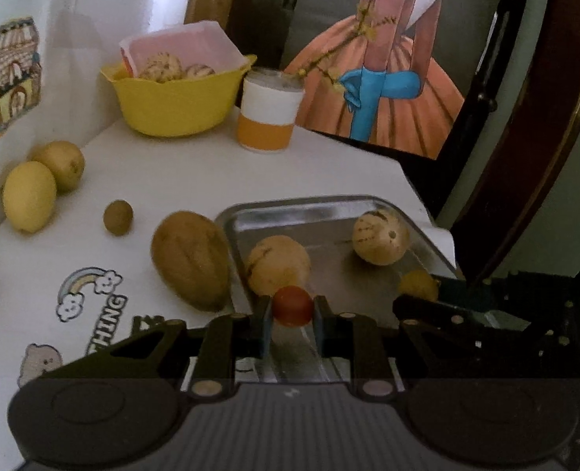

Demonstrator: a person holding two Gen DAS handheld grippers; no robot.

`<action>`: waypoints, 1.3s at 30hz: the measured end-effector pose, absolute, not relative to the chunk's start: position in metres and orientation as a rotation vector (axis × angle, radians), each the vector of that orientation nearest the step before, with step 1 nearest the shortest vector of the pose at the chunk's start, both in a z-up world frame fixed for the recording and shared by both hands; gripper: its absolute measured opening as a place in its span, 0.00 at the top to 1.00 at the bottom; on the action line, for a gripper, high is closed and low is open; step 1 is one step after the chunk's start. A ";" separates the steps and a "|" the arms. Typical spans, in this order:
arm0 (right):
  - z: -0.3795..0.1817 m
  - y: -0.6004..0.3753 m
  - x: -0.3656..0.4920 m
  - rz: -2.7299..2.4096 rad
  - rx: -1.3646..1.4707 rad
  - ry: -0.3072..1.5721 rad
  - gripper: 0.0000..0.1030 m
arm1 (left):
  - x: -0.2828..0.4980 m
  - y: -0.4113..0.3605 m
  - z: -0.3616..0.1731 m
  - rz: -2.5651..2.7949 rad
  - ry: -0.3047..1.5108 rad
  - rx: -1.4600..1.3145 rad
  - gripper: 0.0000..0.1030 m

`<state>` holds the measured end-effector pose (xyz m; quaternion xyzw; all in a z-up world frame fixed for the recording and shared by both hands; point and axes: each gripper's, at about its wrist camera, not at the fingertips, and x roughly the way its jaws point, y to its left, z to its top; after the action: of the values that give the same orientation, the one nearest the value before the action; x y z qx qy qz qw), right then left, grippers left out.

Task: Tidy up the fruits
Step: 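Lower both held fruits onto the metal tray and open both tools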

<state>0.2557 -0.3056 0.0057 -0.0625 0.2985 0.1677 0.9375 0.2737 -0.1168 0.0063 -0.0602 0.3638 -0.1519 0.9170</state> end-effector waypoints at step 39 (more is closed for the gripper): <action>0.119 -0.307 0.078 0.287 -0.073 0.489 0.01 | 0.122 -0.048 0.088 -0.210 0.635 -0.141 0.02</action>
<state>0.0776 -0.3073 0.1187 -0.0362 0.2413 0.1414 0.9594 0.1218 -0.0481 0.0877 -0.0693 0.3115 -0.1030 0.9421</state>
